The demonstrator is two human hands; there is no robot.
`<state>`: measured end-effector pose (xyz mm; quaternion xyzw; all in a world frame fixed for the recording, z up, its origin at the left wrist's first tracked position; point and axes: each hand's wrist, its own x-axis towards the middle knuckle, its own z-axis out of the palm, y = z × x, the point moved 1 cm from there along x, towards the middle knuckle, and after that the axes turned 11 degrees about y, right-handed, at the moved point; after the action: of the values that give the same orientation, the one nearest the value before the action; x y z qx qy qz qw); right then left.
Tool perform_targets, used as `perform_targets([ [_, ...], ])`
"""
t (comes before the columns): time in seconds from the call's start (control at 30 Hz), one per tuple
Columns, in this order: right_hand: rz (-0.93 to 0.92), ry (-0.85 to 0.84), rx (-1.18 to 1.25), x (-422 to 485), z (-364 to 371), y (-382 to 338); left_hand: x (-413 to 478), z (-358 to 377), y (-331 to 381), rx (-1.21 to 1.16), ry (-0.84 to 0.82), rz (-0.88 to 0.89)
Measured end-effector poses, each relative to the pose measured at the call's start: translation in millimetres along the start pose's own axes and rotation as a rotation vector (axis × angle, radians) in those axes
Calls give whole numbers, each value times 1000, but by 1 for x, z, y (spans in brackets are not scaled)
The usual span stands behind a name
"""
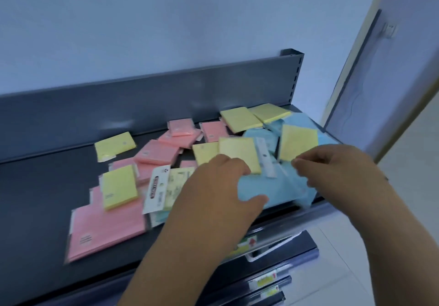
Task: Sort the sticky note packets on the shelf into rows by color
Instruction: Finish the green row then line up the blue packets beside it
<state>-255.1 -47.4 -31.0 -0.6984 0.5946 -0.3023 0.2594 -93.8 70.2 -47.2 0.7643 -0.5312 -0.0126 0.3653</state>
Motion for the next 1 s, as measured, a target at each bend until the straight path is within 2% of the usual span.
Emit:
perform_targets([
  [0.1, -79, -145, -105, 11, 1, 6, 4, 29, 21, 148, -129, -34],
  [0.2, -113, -209, -110, 19, 0, 12, 9, 46, 32, 227, -90, -79],
  [0.3, -48, -259, -3, 29, 1, 21, 11, 56, 37, 207, -31, -146],
  [0.6, 284, -374, 652, 51, 0, 45, -1, 65, 52, -53, 240, -207],
  [0.77, 305, -427, 846, 52, -17, 45, -4, 48, 59, -182, 331, -287],
  [0.87, 290, -421, 965, 54, -22, 42, 1, 37, 57, -388, 397, -420],
  [1.0, 233, -428, 1021, 45, -15, 30, 8, 20, 46, -616, 440, -503],
])
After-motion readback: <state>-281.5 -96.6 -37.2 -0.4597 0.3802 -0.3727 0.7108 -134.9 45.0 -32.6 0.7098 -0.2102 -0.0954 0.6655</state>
